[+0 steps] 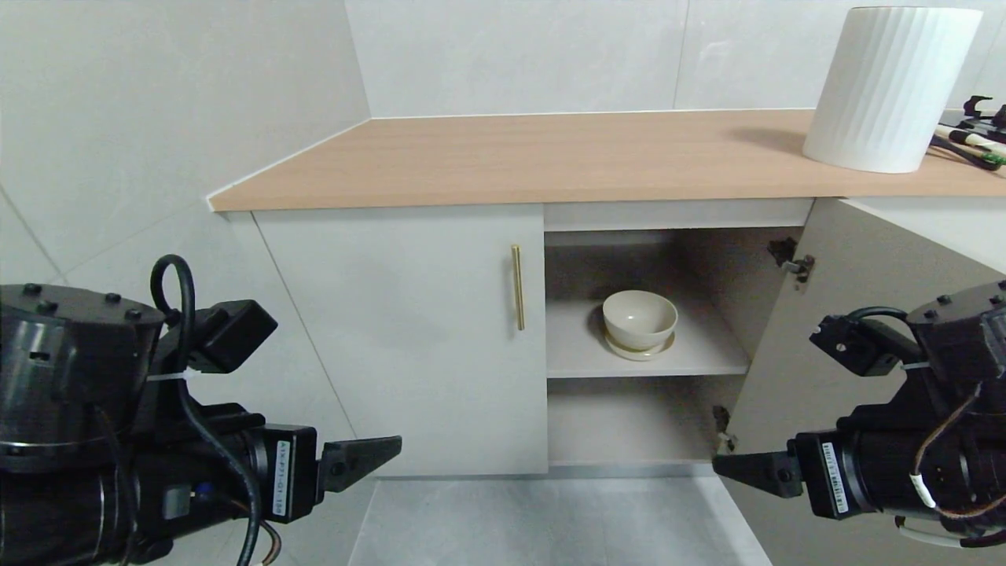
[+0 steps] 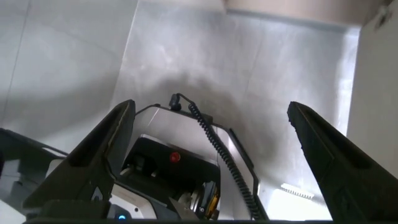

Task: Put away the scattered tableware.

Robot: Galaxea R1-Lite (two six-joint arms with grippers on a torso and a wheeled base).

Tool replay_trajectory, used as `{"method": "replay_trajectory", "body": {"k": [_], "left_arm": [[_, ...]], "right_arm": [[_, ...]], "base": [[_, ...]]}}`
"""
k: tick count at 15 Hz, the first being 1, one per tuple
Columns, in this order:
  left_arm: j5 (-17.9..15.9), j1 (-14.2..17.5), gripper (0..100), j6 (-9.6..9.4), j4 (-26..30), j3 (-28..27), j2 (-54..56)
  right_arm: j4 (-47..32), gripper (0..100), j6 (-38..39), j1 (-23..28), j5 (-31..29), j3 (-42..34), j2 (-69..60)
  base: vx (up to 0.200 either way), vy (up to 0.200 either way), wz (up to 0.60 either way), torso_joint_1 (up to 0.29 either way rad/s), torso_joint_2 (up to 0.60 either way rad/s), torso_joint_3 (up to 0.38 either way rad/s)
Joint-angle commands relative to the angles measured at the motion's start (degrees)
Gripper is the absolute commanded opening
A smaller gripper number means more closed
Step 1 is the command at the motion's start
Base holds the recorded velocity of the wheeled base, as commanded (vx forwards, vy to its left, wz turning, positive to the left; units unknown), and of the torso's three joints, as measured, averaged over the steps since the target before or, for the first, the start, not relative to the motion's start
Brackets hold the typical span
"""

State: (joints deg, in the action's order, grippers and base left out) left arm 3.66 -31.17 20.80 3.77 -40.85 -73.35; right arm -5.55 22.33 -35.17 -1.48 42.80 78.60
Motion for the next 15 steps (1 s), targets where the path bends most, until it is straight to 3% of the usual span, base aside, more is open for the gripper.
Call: {"method": "replay_trajectory", "body": {"k": [1, 6, 10, 15], "left_arm": [[0.0, -0.2, 100, 0.03, 0.0, 0.0, -0.7], [0.0, -0.6, 100, 0.03, 0.0, 0.0, -1.0], [0.2, -0.6, 100, 0.03, -0.1, 0.1, -0.9], [0.3, -0.6, 100, 0.03, -0.1, 0.1, -0.8]], "right_arm": [[0.0, 100, 0.0, -0.1, 0.0, -0.1, 0.8], [0.0, 100, 0.0, -0.1, 0.2, -0.2, 2.0], [-0.4, 100, -0.6, -0.1, 0.2, -0.6, 1.6], [-7.5, 100, -1.1, -0.1, -0.1, -0.6, -4.6]], "base": [[-0.200, 0.000, 0.00, 0.002, 0.00, 0.002], [-0.200, 0.000, 0.00, 0.005, 0.00, 0.001], [0.000, 0.000, 0.00, 0.000, 0.00, 0.000], [0.000, 0.000, 0.00, 0.000, 0.00, 0.000]]}}
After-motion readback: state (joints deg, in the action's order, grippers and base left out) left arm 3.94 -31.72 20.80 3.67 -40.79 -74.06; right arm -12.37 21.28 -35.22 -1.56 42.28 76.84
